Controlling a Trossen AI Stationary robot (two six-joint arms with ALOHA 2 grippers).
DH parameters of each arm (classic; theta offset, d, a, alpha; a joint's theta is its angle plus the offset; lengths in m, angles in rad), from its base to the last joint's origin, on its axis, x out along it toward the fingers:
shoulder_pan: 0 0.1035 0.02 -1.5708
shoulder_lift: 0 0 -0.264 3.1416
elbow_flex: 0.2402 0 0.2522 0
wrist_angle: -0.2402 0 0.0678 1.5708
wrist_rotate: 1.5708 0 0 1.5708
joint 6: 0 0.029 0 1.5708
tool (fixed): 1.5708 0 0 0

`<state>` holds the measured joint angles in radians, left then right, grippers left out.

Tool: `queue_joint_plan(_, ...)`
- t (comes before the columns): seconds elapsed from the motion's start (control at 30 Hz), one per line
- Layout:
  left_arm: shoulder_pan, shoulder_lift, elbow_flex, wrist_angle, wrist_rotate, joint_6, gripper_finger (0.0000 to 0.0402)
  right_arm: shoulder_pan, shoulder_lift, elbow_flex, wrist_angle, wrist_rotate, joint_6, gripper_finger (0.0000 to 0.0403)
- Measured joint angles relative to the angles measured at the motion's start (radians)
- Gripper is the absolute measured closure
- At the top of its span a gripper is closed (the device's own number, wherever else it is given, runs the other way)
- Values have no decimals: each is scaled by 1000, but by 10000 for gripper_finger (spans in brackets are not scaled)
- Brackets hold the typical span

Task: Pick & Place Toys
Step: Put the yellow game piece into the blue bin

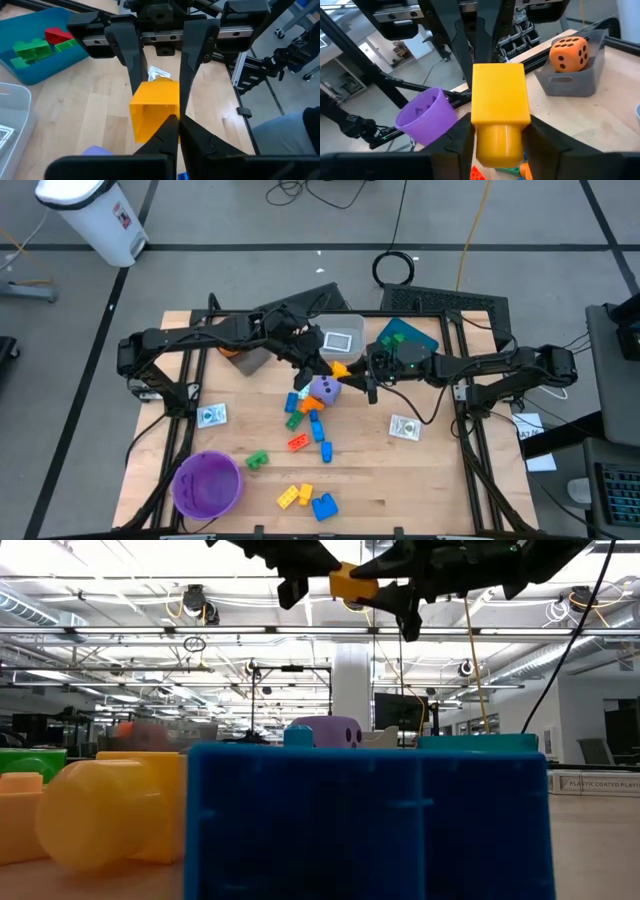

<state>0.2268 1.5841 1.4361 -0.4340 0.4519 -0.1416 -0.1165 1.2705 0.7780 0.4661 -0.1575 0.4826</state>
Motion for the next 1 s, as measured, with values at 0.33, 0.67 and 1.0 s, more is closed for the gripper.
queue_joint_plan(0.33,29,0,-1,43,-3,-88,307,-15,-1,0,1,-6,19,279)
queue_joint_plan(0.67,103,0,-1,138,-11,-106,208,-171,-142,0,-319,-60,29,279)
queue_joint_plan(1.0,127,0,-1,395,-12,-92,192,-457,-287,0,-862,126,-73,279)
